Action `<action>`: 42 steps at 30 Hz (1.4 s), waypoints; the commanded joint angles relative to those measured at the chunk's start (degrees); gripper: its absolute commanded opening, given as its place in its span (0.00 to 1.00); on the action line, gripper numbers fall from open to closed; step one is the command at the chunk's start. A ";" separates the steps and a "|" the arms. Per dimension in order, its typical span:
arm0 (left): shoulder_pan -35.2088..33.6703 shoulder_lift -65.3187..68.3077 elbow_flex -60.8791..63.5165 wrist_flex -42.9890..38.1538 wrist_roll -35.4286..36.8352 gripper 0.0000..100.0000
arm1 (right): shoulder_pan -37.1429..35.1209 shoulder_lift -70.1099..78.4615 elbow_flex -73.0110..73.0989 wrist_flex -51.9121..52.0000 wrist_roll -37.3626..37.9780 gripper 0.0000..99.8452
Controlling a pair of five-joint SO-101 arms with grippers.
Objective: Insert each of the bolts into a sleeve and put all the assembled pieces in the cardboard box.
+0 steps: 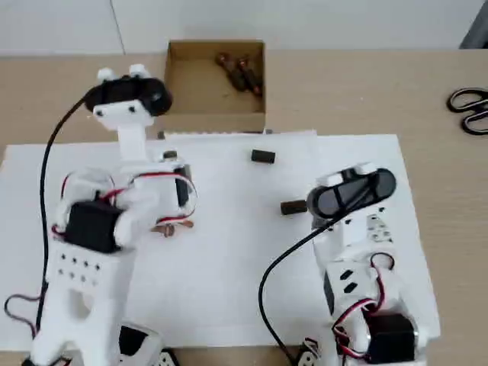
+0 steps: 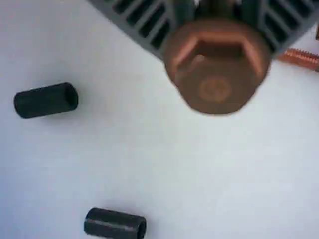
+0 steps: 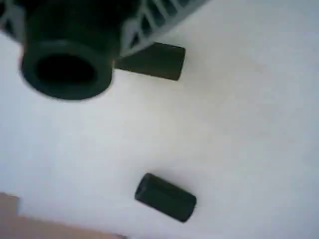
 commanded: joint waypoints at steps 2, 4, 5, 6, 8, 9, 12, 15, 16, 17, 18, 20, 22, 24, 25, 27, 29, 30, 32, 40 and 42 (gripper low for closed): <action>-0.79 -13.54 10.77 -9.76 3.34 0.00 | -8.04 -1.45 1.93 -1.89 -1.23 0.00; -1.76 -18.81 16.57 -13.54 4.22 0.00 | -11.12 -1.54 3.08 -1.89 -1.41 0.00; -2.55 -21.45 19.65 -15.38 4.31 0.00 | -12.70 -1.45 3.43 -1.89 -1.41 0.00; -3.52 -24.00 22.55 -16.97 4.31 0.00 | -14.20 -1.36 3.69 -1.80 -1.41 0.00; -5.19 -29.19 28.00 -19.96 4.31 0.00 | -17.10 -1.27 3.78 -1.54 -1.49 0.00; -5.89 -31.74 30.81 -21.45 4.31 0.00 | -18.33 -1.19 3.87 -1.45 -1.85 0.00; -6.59 -39.56 37.93 -25.05 4.31 0.00 | -21.05 -1.19 3.87 -1.45 -5.54 0.00; -6.15 -47.21 43.47 -27.87 4.40 0.00 | -23.69 -1.10 5.54 -1.45 -8.26 0.00; -6.15 -49.49 45.32 -28.84 4.40 0.00 | -24.57 -1.10 6.15 -1.80 -8.97 0.00; -6.15 -51.60 46.90 -29.80 4.40 0.00 | -25.27 -1.10 6.77 -2.07 -9.41 0.00; -6.15 -53.71 48.40 -30.51 4.40 0.00 | -26.15 -1.19 7.56 -2.51 -9.58 0.00; -6.15 -57.41 50.42 -31.21 4.40 0.00 | -27.56 -1.27 9.23 -4.79 -9.32 0.00; -5.63 -60.13 51.56 -31.12 4.40 0.00 | -29.23 -1.27 10.55 -7.16 -9.23 0.00; -3.96 -62.42 52.88 -30.95 4.40 0.00 | -31.08 -1.19 11.87 -9.80 -9.23 0.00; -2.90 -63.38 53.49 -30.86 4.48 0.00 | -32.04 -1.19 12.66 -10.86 -9.23 0.00; -0.26 -63.82 54.55 -31.12 4.48 0.00 | -33.63 -1.19 14.07 -12.44 -9.14 0.00; 2.73 -63.65 55.60 -31.12 4.75 0.00 | -34.86 -1.19 15.47 -13.67 -9.14 0.00; 4.22 -63.65 56.04 -31.12 5.80 0.00 | -35.21 -1.19 16.09 -14.37 -9.05 0.00; 6.86 -63.65 56.31 -31.12 7.56 0.00 | -35.47 -1.19 17.23 -15.69 -7.91 0.00; 11.34 -63.65 56.31 -31.56 8.79 0.00 | -35.74 -1.36 19.34 -17.45 0.62 0.00; 11.34 -63.65 56.31 -31.56 8.79 0.00 | -35.74 -1.45 19.34 -17.45 0.70 0.00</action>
